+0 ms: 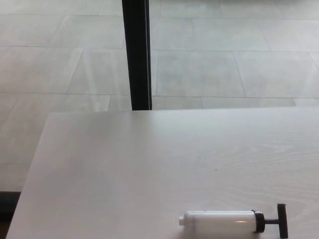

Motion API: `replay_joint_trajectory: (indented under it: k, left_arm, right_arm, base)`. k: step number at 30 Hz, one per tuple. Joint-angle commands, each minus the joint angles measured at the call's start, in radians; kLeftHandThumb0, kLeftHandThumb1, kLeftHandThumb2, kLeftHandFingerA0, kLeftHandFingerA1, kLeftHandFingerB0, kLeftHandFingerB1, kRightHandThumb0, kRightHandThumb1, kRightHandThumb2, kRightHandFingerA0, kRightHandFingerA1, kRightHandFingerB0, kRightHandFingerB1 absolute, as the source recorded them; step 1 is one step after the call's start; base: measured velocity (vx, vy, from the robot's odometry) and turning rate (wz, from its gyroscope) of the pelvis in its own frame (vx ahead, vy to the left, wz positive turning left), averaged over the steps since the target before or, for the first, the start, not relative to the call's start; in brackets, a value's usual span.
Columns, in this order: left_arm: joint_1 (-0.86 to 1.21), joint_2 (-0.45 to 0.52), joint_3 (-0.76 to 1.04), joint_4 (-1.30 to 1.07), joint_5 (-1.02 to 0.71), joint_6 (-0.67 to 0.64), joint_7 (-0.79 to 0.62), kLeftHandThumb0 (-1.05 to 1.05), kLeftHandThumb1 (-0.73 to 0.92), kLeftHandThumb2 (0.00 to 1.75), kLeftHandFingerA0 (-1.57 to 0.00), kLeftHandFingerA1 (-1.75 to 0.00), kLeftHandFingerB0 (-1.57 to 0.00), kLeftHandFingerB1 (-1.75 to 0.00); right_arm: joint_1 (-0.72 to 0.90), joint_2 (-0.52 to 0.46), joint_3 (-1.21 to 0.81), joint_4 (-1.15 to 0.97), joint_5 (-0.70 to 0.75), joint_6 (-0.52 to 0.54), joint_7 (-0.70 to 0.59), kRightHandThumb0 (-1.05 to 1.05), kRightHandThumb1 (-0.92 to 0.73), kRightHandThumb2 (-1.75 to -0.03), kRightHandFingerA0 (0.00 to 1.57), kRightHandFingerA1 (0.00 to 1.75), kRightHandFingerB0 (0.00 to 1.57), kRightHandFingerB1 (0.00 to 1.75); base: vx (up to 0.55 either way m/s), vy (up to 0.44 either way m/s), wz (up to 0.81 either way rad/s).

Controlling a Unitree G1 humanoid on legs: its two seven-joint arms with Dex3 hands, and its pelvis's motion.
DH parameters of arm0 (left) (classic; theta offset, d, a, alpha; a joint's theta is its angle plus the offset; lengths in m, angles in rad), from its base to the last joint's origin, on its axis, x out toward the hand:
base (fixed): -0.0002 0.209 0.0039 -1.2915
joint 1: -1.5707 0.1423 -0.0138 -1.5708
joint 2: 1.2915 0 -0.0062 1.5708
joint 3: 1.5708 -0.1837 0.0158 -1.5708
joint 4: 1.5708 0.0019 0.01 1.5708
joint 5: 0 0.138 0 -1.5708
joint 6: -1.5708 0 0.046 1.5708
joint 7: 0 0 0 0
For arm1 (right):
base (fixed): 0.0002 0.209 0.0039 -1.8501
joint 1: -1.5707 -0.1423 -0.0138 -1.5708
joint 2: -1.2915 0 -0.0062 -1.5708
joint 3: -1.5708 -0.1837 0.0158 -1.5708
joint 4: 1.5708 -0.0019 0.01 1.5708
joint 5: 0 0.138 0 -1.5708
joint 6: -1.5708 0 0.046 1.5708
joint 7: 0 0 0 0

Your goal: The robot uses its left hand to lift the air pump kept on the middle of the desk and use the right hand to pull out the handle

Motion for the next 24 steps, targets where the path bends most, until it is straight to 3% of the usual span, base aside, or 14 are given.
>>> replay_joint_trajectory:
  k: [1, 7, 12, 13, 14, 15, 16, 17, 18, 19, 20, 21, 23, 24]
  left_arm:
    - [-0.100, 0.101, 0.207, -0.004, -0.237, -0.015, 0.026, -0.69, 0.76, 0.62, -0.62, -0.60, -0.47, -0.46]
    - [-0.287, 0.151, 0.199, -0.098, -0.214, -0.015, 0.028, -0.70, 0.73, 0.62, -0.69, -0.61, -0.55, -0.49]
    - [-0.419, 0.147, 0.158, -0.288, -0.224, 0.056, 0.011, -0.67, 0.76, 0.63, -0.54, -0.57, -0.45, -0.46]
    - [-0.506, 0.143, 0.082, -0.404, -0.203, 0.084, -0.009, -0.67, 0.79, 0.64, -0.50, -0.54, -0.45, -0.45]
    - [-0.515, 0.141, 0.074, -0.422, -0.201, 0.091, -0.010, -0.67, 0.79, 0.64, -0.50, -0.54, -0.45, -0.45]
    - [-0.542, 0.133, 0.054, -0.450, -0.195, 0.097, 0.000, -0.63, 0.79, 0.63, -0.49, -0.57, -0.44, -0.47]
    - [-0.585, 0.121, 0.025, -0.487, -0.184, 0.102, 0.013, -0.63, 0.79, 0.63, -0.49, -0.57, -0.44, -0.47]
    - [-0.624, 0.115, 0.001, -0.493, -0.176, 0.104, 0.010, -0.65, 0.61, 0.97, -0.45, -0.65, -0.39, -0.58]
    - [-0.655, 0.104, -0.013, -0.512, -0.180, 0.123, 0.021, -0.64, 0.77, 0.63, -0.51, -0.60, -0.46, -0.49]
    - [-0.680, 0.096, -0.033, -0.535, -0.182, 0.143, 0.021, -0.63, 0.61, 0.96, -0.45, -0.65, -0.38, -0.58]
    - [-0.716, 0.094, -0.050, -0.527, -0.179, 0.147, 0.018, -0.63, 0.61, 0.97, -0.45, -0.66, -0.37, -0.58]
    - [-0.760, 0.087, -0.078, -0.520, -0.168, 0.157, 0.025, -0.64, 0.77, 0.64, -0.47, -0.59, -0.38, -0.46]
    - [-0.807, 0.077, -0.113, -0.501, -0.150, 0.154, 0.032, -0.64, 0.78, 0.65, -0.47, -0.60, -0.40, -0.46]
    - [-0.821, 0.075, -0.130, -0.495, -0.144, 0.153, 0.036, -0.64, 0.78, 0.65, -0.47, -0.60, -0.40, -0.46]
  right_arm:
    - [-0.132, -0.134, -0.289, -0.010, 0.282, 0.001, -0.081, -0.72, -0.84, -0.65, 0.45, 0.70, 0.19, 0.33]
    - [-0.282, -0.208, -0.351, -0.020, 0.289, 0.010, -0.080, -0.77, -0.80, -0.64, 0.42, 0.74, 0.24, 0.35]
    - [-0.349, -0.226, -0.314, -0.117, 0.234, 0.020, -0.090, -0.76, -0.82, -0.65, 0.41, 0.72, 0.22, 0.34]
    - [-0.391, -0.217, -0.279, -0.190, 0.240, 0.023, -0.038, -0.75, -0.67, -1.01, 0.36, 0.69, 0.09, 0.45]
    - [-0.396, -0.216, -0.276, -0.200, 0.241, 0.025, -0.032, -0.75, -0.67, -1.01, 0.36, 0.69, 0.09, 0.45]
    - [-0.406, -0.211, -0.260, -0.218, 0.228, 0.032, -0.042, -0.82, -0.79, -0.65, 0.42, 0.68, 0.22, 0.35]
    - [-0.422, -0.204, -0.236, -0.242, 0.209, 0.039, -0.054, -0.82, -0.79, -0.65, 0.42, 0.68, 0.22, 0.35]
    - [-0.431, -0.198, -0.220, -0.273, 0.204, 0.066, -0.063, -0.80, -0.80, -0.64, 0.42, 0.66, 0.23, 0.34]
    - [-0.437, -0.192, -0.209, -0.285, 0.203, 0.077, -0.061, -0.80, -0.80, -0.64, 0.42, 0.64, 0.22, 0.34]
    - [-0.442, -0.190, -0.197, -0.290, 0.202, 0.096, -0.057, -0.81, -0.81, -0.65, 0.41, 0.65, 0.21, 0.35]
    - [-0.443, -0.184, -0.186, -0.305, 0.200, 0.118, -0.061, -0.78, -0.83, -0.65, 0.41, 0.64, 0.17, 0.34]
    - [-0.447, -0.177, -0.183, -0.308, 0.204, 0.134, -0.069, -0.81, -0.67, -1.03, 0.41, 0.70, 0.11, 0.46]
    - [-0.447, -0.173, -0.178, -0.315, 0.208, 0.157, -0.078, -0.76, -0.84, -0.65, 0.40, 0.70, 0.17, 0.34]
    - [-0.442, -0.172, -0.172, -0.321, 0.207, 0.162, -0.078, -0.76, -0.84, -0.65, 0.40, 0.70, 0.17, 0.34]
  base:
    - [0.00, 0.000, 0.00]
    - [0.00, 0.000, 0.00]
    - [0.00, 0.000, 0.00]
    - [0.00, 0.000, 0.00]
    - [0.00, 0.000, 0.00]
    - [0.00, 0.000, 0.00]
    - [0.00, 0.000, 0.00]
    - [0.00, 0.000, 0.00]
    - [0.00, 0.000, 0.00]
    - [0.00, 0.000, 0.00]
    - [0.00, 0.000, 0.00]
    - [0.00, 0.000, 0.00]
    - [0.00, 0.000, 0.00]
    - [0.00, 0.000, 0.00]
